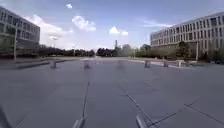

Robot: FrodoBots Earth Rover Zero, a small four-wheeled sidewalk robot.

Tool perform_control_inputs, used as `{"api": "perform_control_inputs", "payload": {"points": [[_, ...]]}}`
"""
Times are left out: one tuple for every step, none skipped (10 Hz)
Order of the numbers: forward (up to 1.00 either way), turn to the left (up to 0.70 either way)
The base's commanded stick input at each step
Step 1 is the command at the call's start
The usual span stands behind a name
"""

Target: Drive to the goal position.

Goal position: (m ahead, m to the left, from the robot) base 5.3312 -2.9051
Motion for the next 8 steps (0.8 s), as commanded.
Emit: {"api": "perform_control_inputs", "payload": {"points": [[0.00, -0.45], [0.00, -0.45], [0.00, -0.45], [0.00, -0.45], [0.00, -0.02], [0.00, -0.45], [0.00, -0.45], [0.00, -0.45]]}}
